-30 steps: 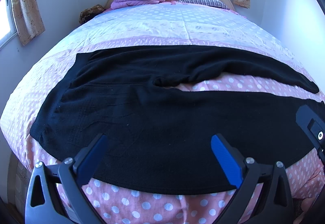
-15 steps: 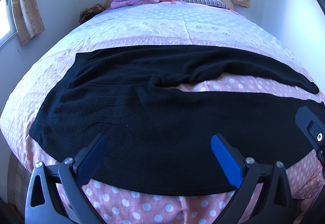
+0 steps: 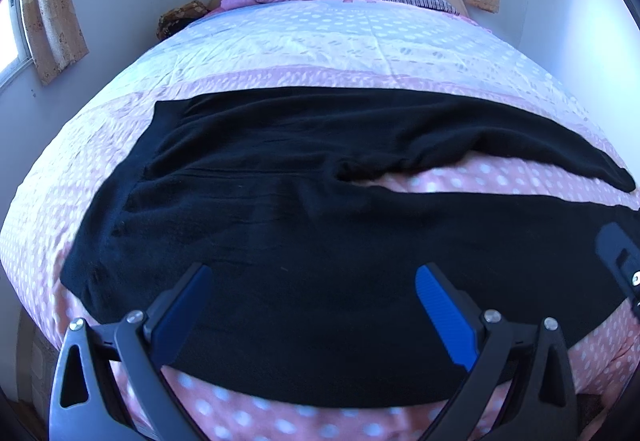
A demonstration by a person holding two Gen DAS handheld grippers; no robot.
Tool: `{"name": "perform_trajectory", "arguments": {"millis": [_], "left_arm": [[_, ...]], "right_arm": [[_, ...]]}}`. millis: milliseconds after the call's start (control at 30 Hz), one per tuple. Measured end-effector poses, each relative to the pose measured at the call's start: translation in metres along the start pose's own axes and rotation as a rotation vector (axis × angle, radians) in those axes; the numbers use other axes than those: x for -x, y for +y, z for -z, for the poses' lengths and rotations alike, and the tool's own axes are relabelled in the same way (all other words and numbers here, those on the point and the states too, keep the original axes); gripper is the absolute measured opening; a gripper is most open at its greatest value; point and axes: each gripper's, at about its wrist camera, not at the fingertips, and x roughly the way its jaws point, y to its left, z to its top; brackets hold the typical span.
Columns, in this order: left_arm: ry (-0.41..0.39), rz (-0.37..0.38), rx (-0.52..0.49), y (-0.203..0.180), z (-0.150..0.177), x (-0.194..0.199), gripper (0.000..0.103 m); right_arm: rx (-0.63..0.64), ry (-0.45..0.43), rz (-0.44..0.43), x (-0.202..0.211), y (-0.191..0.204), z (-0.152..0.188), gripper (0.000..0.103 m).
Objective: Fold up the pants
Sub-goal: 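Grasp the pant leg hems with the left and right grippers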
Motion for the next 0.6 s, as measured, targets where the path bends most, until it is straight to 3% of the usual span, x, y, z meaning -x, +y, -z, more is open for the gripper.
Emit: {"name": "perform_trajectory", "arguments": {"millis": [133, 267, 367, 433, 600], "left_arm": [[0.01, 0.006, -0.017, 0.042, -0.015, -0.007, 0.103], [-0.024, 0.027, 0.037, 0.109, -0.051, -0.009, 0.103], [-0.031, 0.062, 0.096, 0.153, -0.089, -0.026, 0.094], [-0.008, 0.104, 0.11, 0.172, -0.113, -0.047, 0.086], [0.103, 0.138, 0.181, 0.197, -0.145, -0.112, 0.084]], "right_arm": [[0.031, 0.018, -0.025, -0.009, -0.003, -0.008, 0.102], [0.047, 0.039, -0.056, -0.02, -0.008, -0.018, 0.102], [0.06, 0.046, -0.083, -0.028, -0.006, -0.025, 0.102], [0.073, 0.05, -0.106, -0.034, -0.001, -0.03, 0.102], [0.126, 0.091, -0.158, -0.051, 0.014, -0.05, 0.102]]}}
